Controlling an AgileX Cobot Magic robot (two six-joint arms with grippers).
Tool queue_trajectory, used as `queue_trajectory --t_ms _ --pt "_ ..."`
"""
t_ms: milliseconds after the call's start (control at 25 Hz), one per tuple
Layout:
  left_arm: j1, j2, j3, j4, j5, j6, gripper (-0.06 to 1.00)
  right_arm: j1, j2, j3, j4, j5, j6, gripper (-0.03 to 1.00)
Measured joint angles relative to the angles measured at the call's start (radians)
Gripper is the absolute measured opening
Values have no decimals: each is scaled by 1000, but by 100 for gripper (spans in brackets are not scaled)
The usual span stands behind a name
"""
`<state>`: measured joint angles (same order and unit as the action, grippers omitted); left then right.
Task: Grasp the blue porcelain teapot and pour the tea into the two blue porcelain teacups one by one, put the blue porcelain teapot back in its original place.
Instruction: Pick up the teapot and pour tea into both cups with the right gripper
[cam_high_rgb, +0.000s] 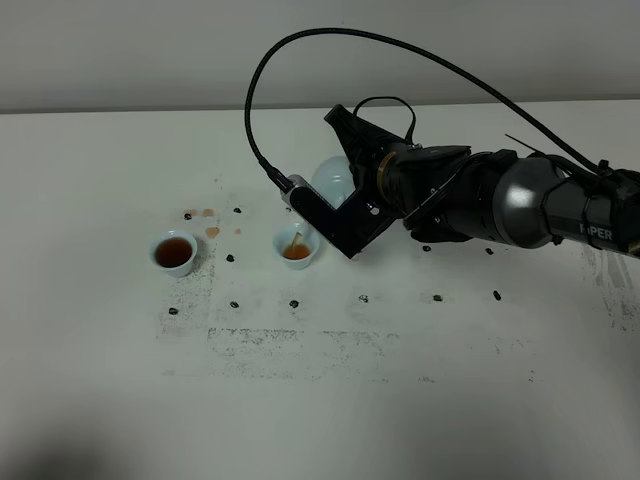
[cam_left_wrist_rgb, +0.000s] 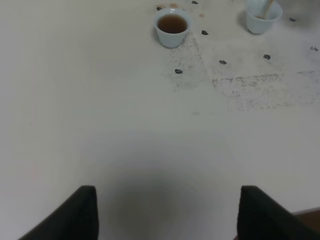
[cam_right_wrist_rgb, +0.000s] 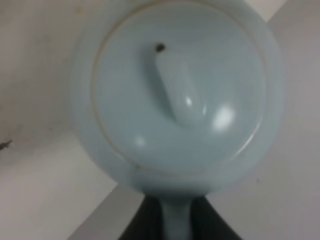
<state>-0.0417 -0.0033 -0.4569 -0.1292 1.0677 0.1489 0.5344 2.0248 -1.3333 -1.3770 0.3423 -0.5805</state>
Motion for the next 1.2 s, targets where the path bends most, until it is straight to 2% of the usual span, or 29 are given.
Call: queue_trajectory --t_ms 200,600,800,1200 --pt "0 0 0 0 0 0 60 0 0 0 -73 -2 60 8" --pt "0 0 0 0 0 0 60 0 0 0 -280 31 260 8" --pt "0 0 0 0 0 0 60 0 0 0 -311 31 306 8" --pt "0 0 0 0 0 0 60 0 0 0 -330 32 310 8"
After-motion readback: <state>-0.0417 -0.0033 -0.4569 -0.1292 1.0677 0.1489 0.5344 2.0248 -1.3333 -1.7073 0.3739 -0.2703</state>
